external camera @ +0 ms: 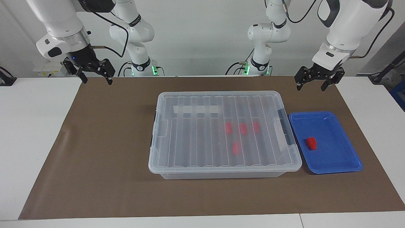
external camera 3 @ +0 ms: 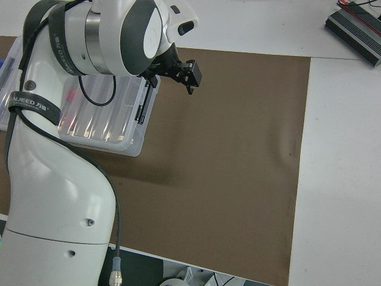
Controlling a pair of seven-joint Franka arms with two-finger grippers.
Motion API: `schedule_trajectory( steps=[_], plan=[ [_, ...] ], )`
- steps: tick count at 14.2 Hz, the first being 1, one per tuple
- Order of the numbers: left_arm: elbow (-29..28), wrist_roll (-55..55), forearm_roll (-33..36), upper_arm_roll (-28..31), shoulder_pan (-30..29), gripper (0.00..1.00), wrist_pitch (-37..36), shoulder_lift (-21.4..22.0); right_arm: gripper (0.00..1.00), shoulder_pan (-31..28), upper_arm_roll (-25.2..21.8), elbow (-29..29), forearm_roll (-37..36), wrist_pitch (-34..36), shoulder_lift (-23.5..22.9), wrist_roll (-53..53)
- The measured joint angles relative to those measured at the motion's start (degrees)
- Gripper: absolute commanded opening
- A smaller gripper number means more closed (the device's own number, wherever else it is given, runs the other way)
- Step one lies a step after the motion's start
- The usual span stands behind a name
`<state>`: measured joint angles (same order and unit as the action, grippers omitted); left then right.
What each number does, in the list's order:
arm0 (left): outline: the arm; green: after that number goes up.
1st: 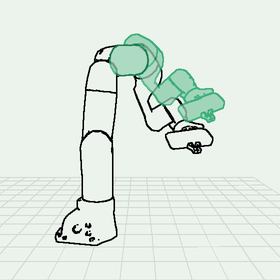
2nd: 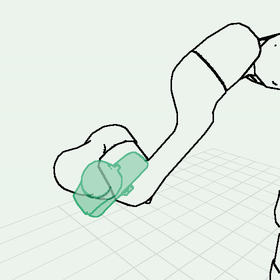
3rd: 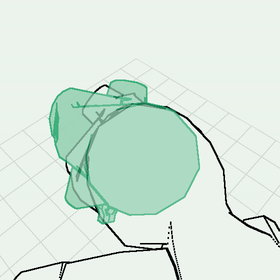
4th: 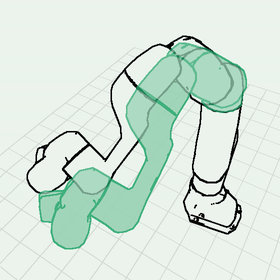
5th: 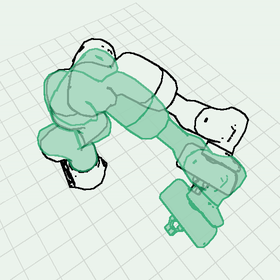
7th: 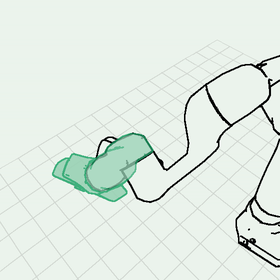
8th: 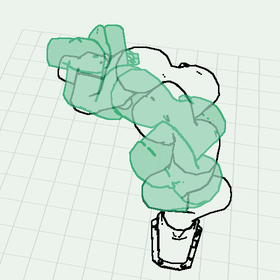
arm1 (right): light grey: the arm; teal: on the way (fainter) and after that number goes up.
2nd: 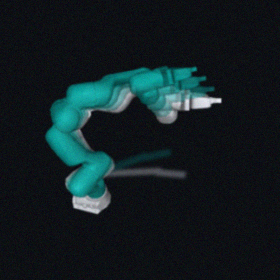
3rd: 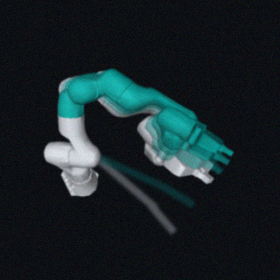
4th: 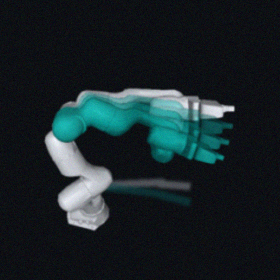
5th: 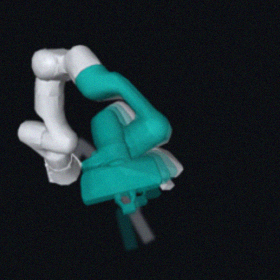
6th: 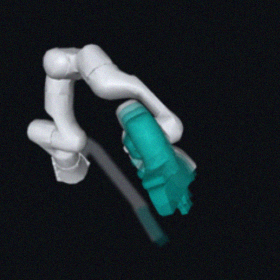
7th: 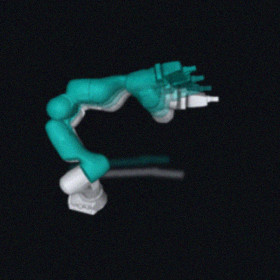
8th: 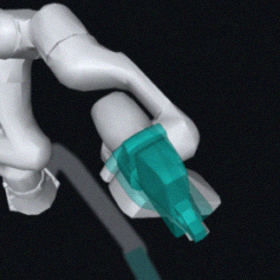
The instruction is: Place red block in blue tray from box
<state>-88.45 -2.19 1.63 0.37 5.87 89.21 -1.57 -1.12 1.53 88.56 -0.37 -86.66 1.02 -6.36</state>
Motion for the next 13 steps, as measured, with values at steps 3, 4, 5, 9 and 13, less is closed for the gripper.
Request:
schedule_trajectory(
  steps=[3, 4, 5, 9, 13],
  plan=[
    [-0.17, 0.0, 0.0, 0.45, -1.87, 1.0, 0.0, 0.0, 1.0, 0.0, 0.0, 0.11, 0.0, 0.02, 0.0, 0.0],
    [-0.18, 0.01, 0.0, 0.49, -2.56, 1.0, 0.0, 0.0, 1.0, 0.0, -0.01, 0.12, 0.0, 0.02, 0.0, 0.0],
    [-0.19, 0.0, 0.0, 0.53, -3.01, 1.0, 0.0, 0.01, 1.0, 0.0, -0.01, 0.12, 0.0, 0.04, 0.0, 0.0],
    [-0.2, 0.0, 0.0, 0.45, -3.33, 1.0, 0.0, 0.01, 1.0, 0.0, -0.15, 0.13, 0.0, 0.07, 0.0, 0.0],
    [-0.2, 0.0, 0.0, 0.38, -3.33, 1.0, 0.0, 0.01, 1.0, 0.0, -0.28, 0.14, 0.0, 0.11, 0.0, 0.0]
  ],
)
